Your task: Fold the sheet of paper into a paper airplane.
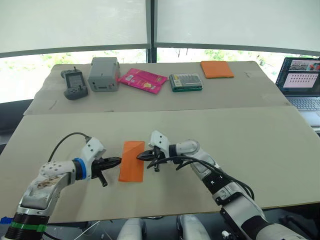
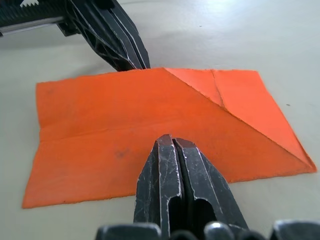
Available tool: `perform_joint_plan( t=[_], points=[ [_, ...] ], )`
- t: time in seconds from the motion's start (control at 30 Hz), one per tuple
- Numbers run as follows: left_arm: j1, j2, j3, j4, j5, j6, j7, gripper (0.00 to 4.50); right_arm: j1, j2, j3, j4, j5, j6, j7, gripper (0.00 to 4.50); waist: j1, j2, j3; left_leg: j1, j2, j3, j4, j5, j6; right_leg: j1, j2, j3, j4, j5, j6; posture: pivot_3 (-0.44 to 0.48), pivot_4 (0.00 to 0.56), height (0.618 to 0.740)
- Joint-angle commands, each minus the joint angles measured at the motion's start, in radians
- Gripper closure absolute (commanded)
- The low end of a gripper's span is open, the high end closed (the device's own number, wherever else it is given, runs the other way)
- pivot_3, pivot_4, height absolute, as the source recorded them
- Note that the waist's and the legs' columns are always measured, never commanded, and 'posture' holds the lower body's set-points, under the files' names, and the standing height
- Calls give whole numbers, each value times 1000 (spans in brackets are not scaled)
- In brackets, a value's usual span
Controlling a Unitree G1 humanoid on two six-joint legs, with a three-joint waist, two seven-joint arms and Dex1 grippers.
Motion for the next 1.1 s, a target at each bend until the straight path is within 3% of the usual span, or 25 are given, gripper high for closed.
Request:
perform_joint_plan(
  t=[0.03,0.3,0.63,0.87,1.1],
  points=[
    [-10,27,72,-29,-47,14,-12,4488,-28,10,19,23,-34,-45,4,4500,-2,0,0,0,0,0,0,0,0,0,0,0,0,0,0,0,150,740],
    [-68,-3,130,-78,-182,82,-3,4488,-42,-14,61,41,-122,-64,-5,4500,-12,0,0,1,0,-1,0,0,-1,0,0,-1,0,0,0,0,150,740],
    [-46,11,-135,19,36,-126,-87,4488,-3,-60,2,-78,-82,-3,-9,4500,-15,0,0,1,-1,0,-1,0,-1,1,0,0,0,0,0,0,150,740],
    [-55,20,-174,112,113,-219,-120,4488,-11,-70,-66,-50,-54,-23,-45,4500,-16,0,0,1,0,0,-1,0,-1,0,0,0,0,0,0,0,150,740],
    [-66,18,-167,144,125,-240,-129,4488,-135,4,-148,137,-5,-123,-64,4500,-21,0,0,1,0,0,-1,0,-1,0,0,0,1,0,0,0,150,740]
  ],
)
